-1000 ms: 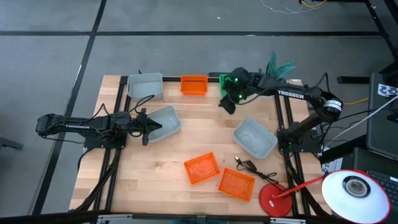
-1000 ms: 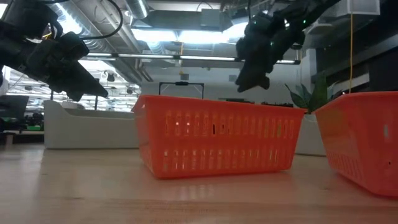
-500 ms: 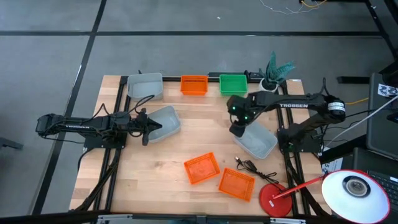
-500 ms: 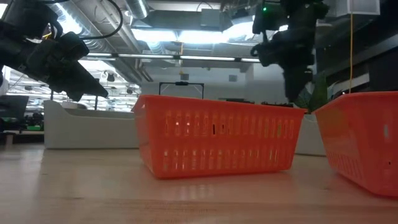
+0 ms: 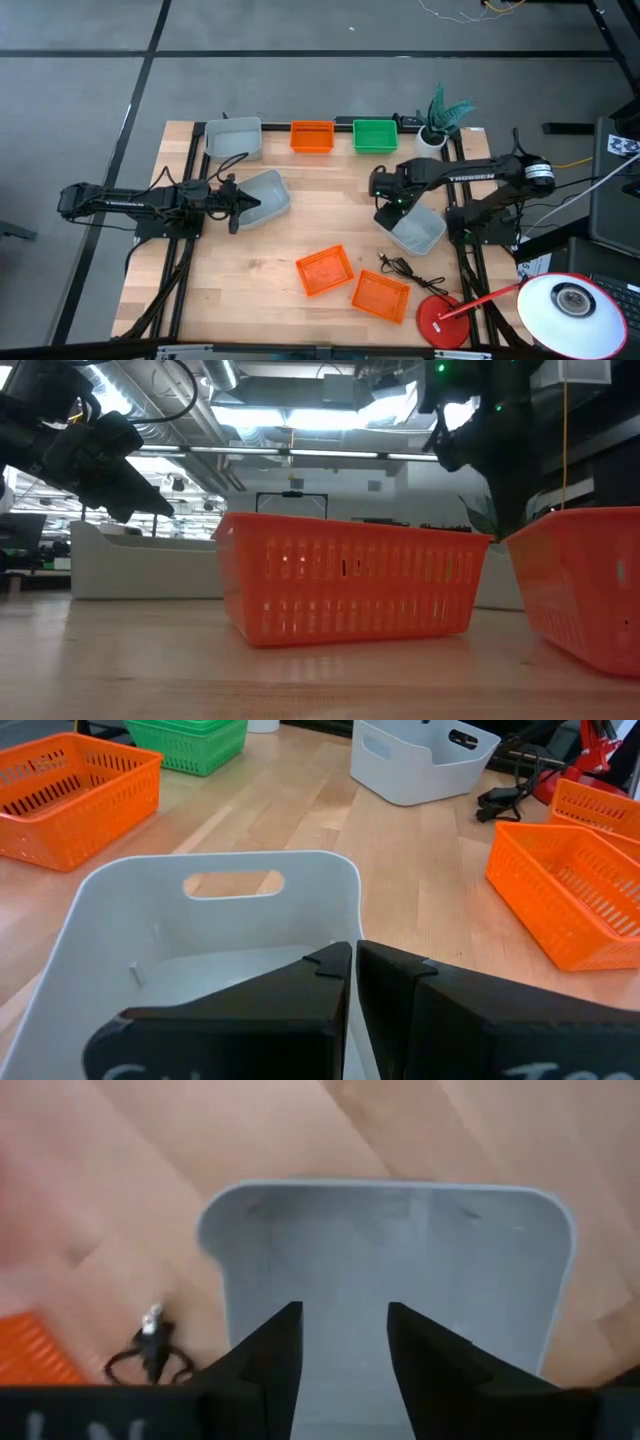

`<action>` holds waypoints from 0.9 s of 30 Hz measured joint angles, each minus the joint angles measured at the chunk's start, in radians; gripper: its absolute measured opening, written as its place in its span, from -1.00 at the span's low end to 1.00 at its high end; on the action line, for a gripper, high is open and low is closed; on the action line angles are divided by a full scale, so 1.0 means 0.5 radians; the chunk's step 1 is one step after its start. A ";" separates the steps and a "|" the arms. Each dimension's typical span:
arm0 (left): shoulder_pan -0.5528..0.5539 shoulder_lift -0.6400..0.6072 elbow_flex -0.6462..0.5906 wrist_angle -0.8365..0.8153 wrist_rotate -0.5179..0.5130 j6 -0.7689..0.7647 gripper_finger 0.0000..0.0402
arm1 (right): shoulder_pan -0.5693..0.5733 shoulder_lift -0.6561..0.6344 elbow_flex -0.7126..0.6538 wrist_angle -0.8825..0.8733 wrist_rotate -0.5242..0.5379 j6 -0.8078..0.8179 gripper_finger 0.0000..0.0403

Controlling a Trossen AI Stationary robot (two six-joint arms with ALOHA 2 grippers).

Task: Stack baskets by color
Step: Move the bottom right gray bin to the center of the table

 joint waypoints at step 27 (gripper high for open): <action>0.000 0.000 0.000 0.000 -0.001 0.002 -0.93 | -0.202 0.646 -0.004 1.878 0.141 -0.795 -0.27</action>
